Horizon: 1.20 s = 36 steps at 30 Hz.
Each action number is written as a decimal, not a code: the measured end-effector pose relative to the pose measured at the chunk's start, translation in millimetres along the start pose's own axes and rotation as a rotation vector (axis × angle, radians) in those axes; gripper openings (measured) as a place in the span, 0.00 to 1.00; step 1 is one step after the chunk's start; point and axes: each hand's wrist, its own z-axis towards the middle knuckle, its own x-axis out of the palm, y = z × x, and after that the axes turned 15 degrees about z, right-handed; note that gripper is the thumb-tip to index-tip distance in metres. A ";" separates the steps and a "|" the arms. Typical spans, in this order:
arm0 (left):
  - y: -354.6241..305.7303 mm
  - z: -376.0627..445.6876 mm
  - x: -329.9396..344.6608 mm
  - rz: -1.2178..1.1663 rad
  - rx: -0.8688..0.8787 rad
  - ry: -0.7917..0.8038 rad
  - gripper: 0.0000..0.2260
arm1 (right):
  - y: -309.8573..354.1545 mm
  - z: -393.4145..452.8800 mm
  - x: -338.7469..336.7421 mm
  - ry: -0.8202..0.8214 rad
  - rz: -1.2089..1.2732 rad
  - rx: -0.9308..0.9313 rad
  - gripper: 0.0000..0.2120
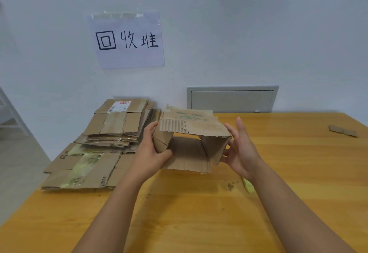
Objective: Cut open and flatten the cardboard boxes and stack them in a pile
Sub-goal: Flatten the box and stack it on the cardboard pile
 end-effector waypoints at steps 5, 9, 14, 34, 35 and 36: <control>4.2 -5.0 -3.8 -0.070 0.105 0.140 0.36 | 2.6 0.9 -2.4 -0.080 0.004 0.024 0.19; 9.1 -2.5 -10.2 -0.241 0.003 0.095 0.28 | 8.7 -0.1 -12.3 -0.090 0.090 0.011 0.16; 33.1 12.8 -0.8 -0.069 -0.076 0.015 0.19 | 4.1 1.6 -20.0 -0.142 -0.127 0.027 0.26; 44.3 20.0 81.2 0.710 -0.044 0.238 0.23 | -57.6 77.0 -13.1 0.050 -1.750 -0.063 0.34; 42.2 22.2 80.5 0.718 -0.045 0.222 0.23 | -59.6 83.1 -14.3 0.068 -1.761 -0.033 0.35; 41.3 25.0 80.2 0.732 -0.042 0.211 0.24 | -62.3 87.7 -16.3 0.075 -1.772 -0.006 0.35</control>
